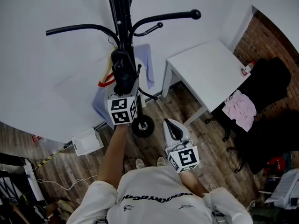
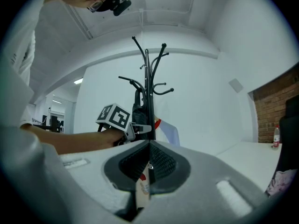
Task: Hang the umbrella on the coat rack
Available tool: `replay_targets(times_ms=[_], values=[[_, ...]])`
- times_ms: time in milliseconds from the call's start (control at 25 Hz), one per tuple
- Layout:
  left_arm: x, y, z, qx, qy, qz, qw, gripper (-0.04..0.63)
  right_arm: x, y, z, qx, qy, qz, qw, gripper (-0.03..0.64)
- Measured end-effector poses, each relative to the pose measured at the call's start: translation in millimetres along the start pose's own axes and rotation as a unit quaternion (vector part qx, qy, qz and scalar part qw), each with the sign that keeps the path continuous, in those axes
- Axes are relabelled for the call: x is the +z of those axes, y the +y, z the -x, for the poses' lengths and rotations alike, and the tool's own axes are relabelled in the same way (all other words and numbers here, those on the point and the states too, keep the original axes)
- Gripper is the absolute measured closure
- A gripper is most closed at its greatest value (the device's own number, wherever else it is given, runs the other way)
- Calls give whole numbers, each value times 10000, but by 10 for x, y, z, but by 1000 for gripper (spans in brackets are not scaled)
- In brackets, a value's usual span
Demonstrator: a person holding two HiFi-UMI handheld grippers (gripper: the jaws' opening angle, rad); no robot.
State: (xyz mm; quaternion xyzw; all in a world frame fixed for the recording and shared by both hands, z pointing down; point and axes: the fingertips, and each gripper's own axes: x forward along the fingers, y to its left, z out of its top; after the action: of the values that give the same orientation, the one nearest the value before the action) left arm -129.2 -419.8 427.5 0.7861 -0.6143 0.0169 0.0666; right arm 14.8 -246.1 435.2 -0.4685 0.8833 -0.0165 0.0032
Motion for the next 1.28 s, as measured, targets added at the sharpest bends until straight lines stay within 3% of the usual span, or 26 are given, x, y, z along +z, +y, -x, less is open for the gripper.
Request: replay_targets(times_ms=[240,440,720,1040,1280], values=[[10,-33,-88,-61,-82,109,9999,336,9,-54,65,-99,-13,21,9999,618],[-11,-43,-82,-39,107,157,9998,325,29,-94,123,-162,-28,39,9999,618],[-48,-61,-32,-139,329,109,9993,229,40,-85,160,-153,-42,47,9999,618],[123,-108,158,-100,146,-22,9998,213,79,-40,168,-117,-83,75,9999,618],[158,-133,305,-219,27,263,9994,213,72,21,148,-60,-83,79,9999,618]])
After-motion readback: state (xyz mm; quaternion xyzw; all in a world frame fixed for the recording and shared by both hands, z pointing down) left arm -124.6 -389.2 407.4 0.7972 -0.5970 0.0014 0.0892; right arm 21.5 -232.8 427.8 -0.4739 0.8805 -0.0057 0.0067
